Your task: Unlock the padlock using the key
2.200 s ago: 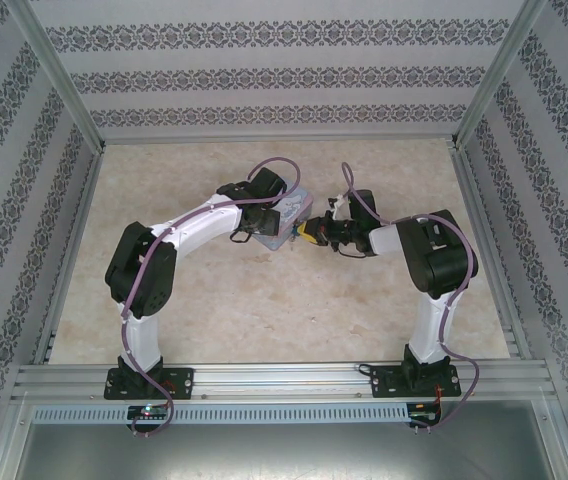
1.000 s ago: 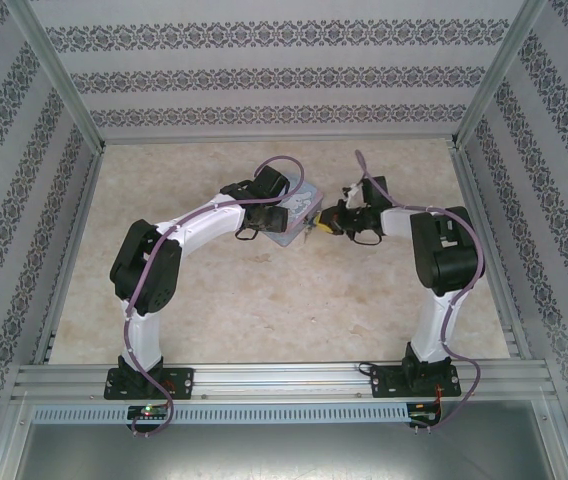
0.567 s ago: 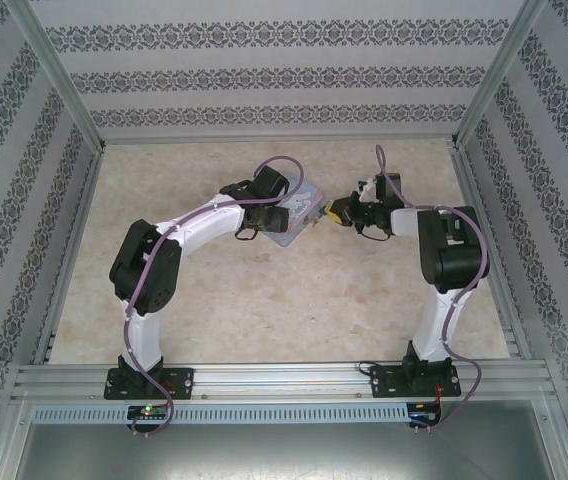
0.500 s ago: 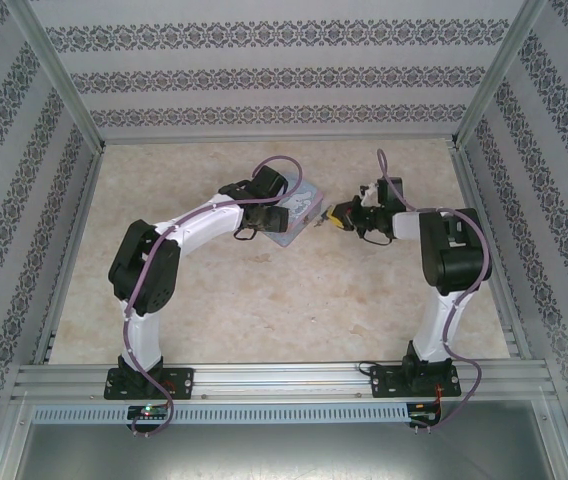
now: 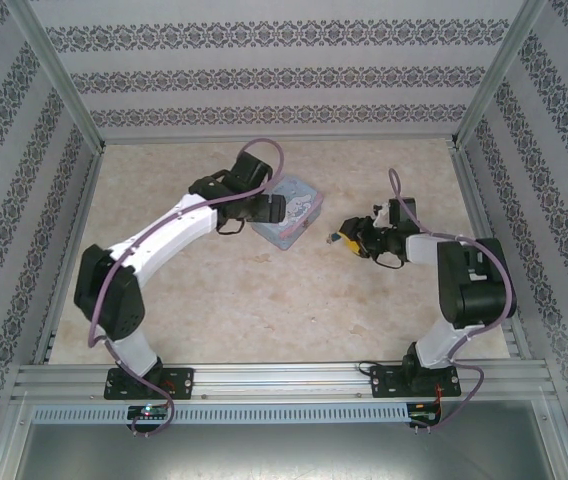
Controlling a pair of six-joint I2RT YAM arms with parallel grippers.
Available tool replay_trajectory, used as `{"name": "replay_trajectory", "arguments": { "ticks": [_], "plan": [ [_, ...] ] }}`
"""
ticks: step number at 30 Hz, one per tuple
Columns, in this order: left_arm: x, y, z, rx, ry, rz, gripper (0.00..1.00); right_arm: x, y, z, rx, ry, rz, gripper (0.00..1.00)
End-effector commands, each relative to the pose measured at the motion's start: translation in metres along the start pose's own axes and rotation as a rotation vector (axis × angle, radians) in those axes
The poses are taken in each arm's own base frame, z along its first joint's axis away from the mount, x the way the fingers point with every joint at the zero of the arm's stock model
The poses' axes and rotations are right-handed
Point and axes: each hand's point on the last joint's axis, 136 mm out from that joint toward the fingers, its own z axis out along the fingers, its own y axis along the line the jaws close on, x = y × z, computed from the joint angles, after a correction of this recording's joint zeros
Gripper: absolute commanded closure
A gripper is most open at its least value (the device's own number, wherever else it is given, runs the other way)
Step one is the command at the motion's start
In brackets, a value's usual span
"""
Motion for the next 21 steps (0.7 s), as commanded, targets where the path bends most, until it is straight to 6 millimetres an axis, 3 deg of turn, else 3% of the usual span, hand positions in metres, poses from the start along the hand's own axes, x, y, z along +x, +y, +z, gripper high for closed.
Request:
{"name": "replay_trajectory", "arguments": {
  "ticks": [1,6,8,9,14,18,21],
  "plan": [
    [-0.014,0.021,-0.038,-0.065,-0.069,-0.021,0.06,0.001,-0.002,-0.019,0.036,-0.040,-0.013,0.46],
    [-0.026,0.060,-0.080,-0.176,-0.198,-0.064,0.02,-0.001,0.020,-0.055,0.082,-0.118,-0.105,0.21],
    [-0.027,0.081,-0.094,-0.247,-0.255,-0.082,0.00,-0.006,0.034,-0.073,0.111,-0.167,-0.169,0.17],
    [-0.029,0.092,-0.102,-0.283,-0.290,-0.091,0.00,-0.009,0.039,-0.082,0.135,-0.195,-0.202,0.02],
    [-0.032,0.140,-0.127,-0.444,-0.455,-0.110,0.00,-0.041,0.055,-0.130,0.304,-0.404,-0.352,0.02],
    [-0.032,0.160,-0.132,-0.490,-0.582,-0.046,0.00,-0.072,0.053,-0.166,0.455,-0.627,-0.454,0.02],
    [-0.029,0.174,-0.132,-0.523,-0.630,0.008,0.00,-0.089,0.050,-0.182,0.529,-0.755,-0.544,0.02]
  ]
}}
